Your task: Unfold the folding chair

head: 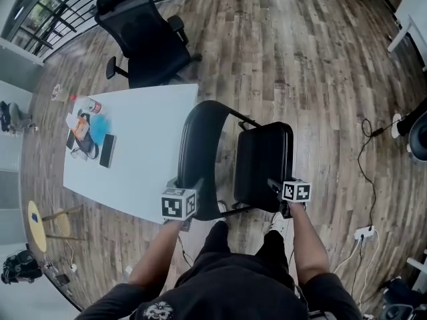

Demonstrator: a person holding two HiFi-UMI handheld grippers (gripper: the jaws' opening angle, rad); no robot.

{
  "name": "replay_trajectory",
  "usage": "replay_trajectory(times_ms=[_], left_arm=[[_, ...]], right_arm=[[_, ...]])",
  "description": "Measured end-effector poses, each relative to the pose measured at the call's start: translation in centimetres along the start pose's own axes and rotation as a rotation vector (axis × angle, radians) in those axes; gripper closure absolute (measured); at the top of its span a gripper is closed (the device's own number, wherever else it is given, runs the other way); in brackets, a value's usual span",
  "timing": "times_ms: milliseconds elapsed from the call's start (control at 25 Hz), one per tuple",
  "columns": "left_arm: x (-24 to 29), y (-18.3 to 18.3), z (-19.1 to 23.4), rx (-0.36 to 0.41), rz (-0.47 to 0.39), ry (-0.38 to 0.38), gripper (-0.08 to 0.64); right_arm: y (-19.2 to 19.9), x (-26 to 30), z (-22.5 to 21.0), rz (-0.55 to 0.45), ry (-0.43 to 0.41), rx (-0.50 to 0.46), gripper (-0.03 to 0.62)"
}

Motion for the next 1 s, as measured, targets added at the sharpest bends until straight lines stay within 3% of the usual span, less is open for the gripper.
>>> replay_trajectory(times_ms=[240, 480, 1000], left_arm=[[2.5, 1.8, -3.2, 0.054, 0.076, -0.072, 0.310], [3.8, 1.9, -6.9, 0.045, 0.075, -0.064, 0.310], [9.9, 3.6, -12.9, 0.018, 0.064, -0.043, 0.314]], right_arm=[[1.2, -2.3, -7.3, 0.064, -0.030, 0.020, 0.242], [2.4, -4.4, -14.2, 0.060, -0.041, 0.065, 0.242], [6.3, -4.4, -30.3, 0.057, -0.198, 0.194, 0.221]])
Point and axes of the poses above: the fingertips, and each gripper's own axes: x forward along the fingers, z to its left, y out of its underside, the point moved 3 cm from there along -x, backward along the fingers, and after that the axes turned 11 degrees about -y, right-handed, at the moved point
